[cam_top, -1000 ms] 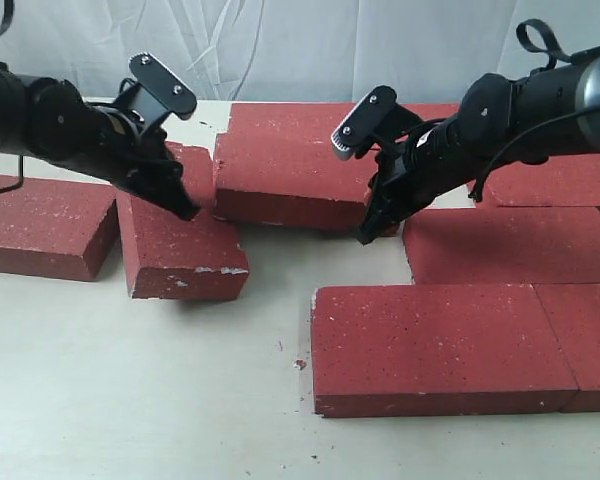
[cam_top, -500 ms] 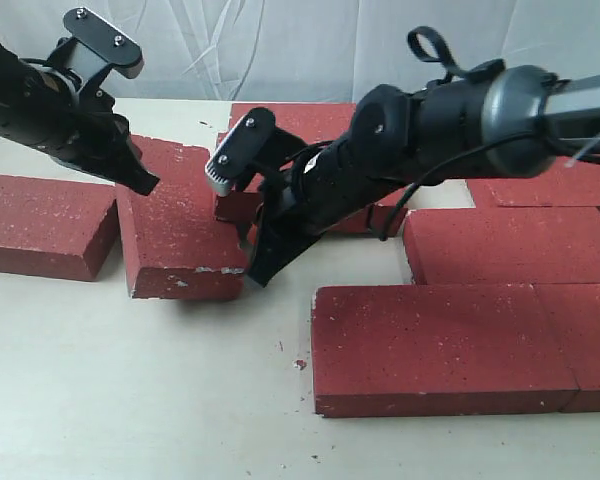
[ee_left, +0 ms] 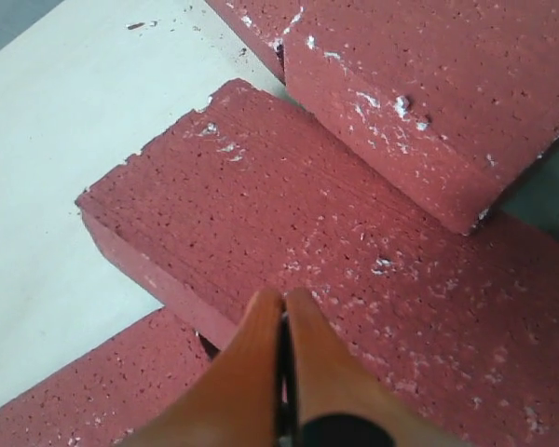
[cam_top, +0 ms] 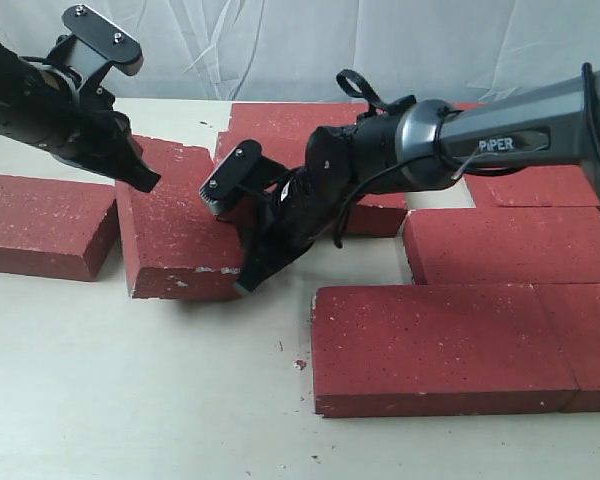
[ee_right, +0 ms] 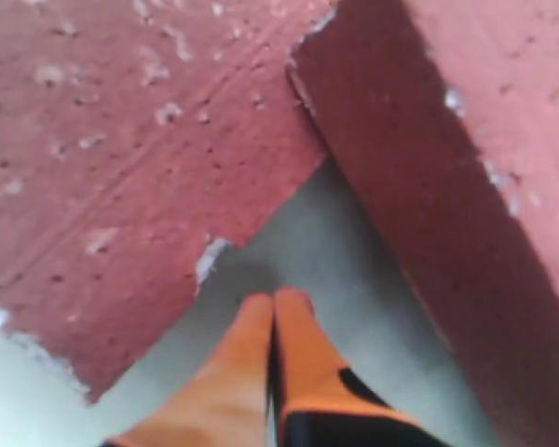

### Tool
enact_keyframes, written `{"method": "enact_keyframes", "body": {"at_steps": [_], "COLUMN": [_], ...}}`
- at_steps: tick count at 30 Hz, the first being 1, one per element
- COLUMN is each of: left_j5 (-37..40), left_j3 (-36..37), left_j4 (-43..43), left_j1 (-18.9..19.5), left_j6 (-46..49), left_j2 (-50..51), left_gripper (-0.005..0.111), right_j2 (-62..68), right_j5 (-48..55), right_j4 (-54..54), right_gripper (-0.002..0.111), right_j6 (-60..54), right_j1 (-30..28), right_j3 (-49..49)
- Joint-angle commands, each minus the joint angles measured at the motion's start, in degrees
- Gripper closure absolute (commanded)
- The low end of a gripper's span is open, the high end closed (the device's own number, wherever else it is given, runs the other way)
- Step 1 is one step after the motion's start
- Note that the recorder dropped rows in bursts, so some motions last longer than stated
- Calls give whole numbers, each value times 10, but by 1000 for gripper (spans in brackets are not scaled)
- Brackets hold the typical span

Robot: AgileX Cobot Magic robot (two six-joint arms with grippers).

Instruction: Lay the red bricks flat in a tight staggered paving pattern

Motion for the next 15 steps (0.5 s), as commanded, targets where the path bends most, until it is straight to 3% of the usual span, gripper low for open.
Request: {"method": "enact_keyframes", "body": {"at_steps": [1, 15], "left_j5": [-13, -39], "left_j3": [-3, -1], "left_j4": [-4, -5], "left_j1": [0, 0], "left_j6": [-4, -4], "left_j2": [-4, -4], "left_gripper": [107, 107], "right_j2": [1, -29], "right_j5": [-12, -5], "right_j4": [11, 11], "right_gripper": [109, 109], "right_j6": [1, 0], "right_j1": [21, 84], "right_j3": [-8, -8]}}
